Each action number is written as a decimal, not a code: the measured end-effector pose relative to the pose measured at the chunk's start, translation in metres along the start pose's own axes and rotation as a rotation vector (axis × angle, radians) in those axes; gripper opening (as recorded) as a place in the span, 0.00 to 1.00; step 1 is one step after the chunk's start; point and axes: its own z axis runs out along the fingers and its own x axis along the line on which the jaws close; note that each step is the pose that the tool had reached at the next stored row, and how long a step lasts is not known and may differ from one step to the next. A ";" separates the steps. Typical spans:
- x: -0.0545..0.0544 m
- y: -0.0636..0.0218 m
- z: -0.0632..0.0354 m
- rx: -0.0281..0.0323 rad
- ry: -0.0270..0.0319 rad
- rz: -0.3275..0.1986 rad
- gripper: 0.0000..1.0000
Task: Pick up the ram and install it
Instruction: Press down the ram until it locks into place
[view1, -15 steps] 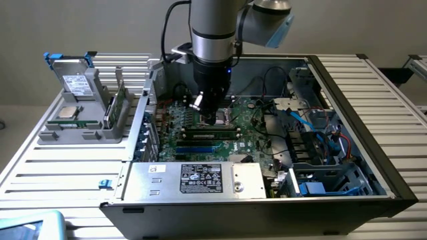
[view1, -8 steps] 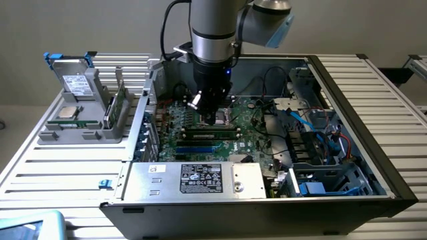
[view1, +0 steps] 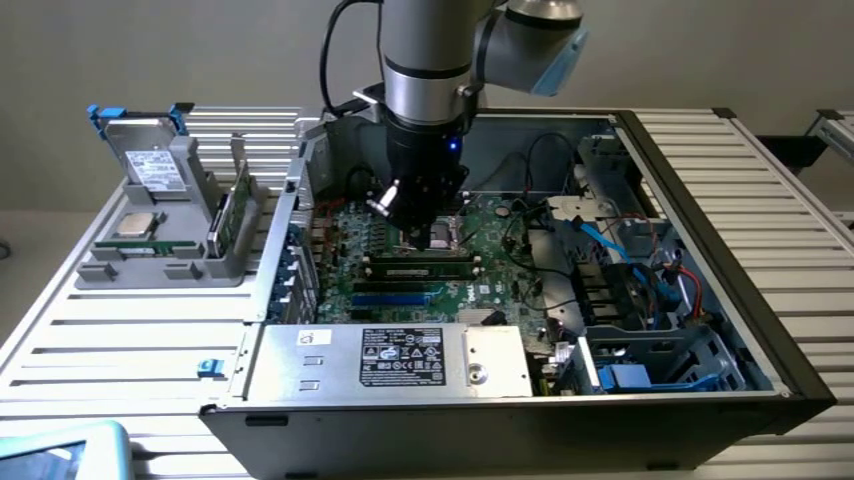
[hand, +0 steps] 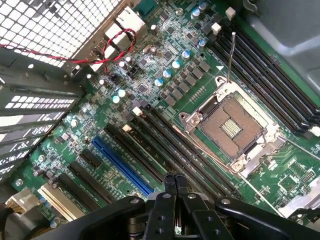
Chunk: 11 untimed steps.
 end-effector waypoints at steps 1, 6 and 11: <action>0.000 0.0000 0.0000 -0.0006 0.0002 0.017 0.11; 0.000 0.0000 0.0000 -0.0031 0.0013 0.086 0.11; 0.000 0.0000 -0.0001 -0.0039 0.0027 0.145 0.11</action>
